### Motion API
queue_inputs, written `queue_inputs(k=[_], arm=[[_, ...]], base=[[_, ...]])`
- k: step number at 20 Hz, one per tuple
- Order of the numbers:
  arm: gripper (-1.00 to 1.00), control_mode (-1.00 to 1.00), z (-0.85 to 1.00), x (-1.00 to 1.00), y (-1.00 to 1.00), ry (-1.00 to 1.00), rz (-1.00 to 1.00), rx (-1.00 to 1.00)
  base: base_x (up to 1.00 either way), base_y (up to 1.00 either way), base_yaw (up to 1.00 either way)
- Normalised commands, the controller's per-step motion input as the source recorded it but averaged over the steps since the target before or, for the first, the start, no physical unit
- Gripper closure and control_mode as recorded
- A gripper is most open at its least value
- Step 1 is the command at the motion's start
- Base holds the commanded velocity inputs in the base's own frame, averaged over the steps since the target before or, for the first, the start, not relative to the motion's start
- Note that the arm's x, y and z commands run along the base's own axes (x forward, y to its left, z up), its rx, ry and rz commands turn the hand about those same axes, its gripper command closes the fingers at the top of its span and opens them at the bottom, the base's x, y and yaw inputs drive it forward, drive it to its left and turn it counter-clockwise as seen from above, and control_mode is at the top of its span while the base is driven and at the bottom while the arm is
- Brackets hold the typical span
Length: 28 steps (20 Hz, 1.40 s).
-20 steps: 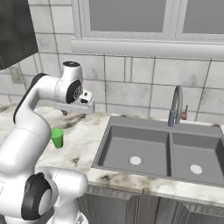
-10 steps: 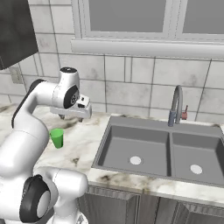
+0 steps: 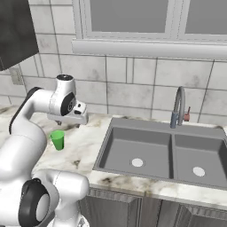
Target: Place the cup in the left basin and the pot in the right basin of the sink.
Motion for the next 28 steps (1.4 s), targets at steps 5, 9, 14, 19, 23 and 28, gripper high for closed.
queue_inputs(k=[5, 9, 14, 19, 23, 28], arm=[[-1.00, -1.00, -0.25, 0.00, 0.18, 0.00, 0.00, 0.00], [-1.00, -1.00, -0.30, 0.00, 0.15, 0.00, 0.00, 0.00], [-1.00, -1.00, -0.36, 0.08, 0.08, 0.00, 0.00, 0.00], [-1.00, -1.00, -0.26, 0.09, 0.13, 0.00, 0.00, 0.00], [-1.00, -1.00, -0.13, 0.14, 0.18, 0.00, 0.00, 0.00], [-1.00, -1.00, -0.12, 0.22, 0.16, 0.00, 0.00, 0.00]], base=[[0.00, 0.00, 0.00], [0.00, 0.00, 0.00], [0.00, 0.00, 0.00], [0.00, 0.00, 0.00], [0.00, 0.00, 0.00], [0.00, 0.00, 0.00]])
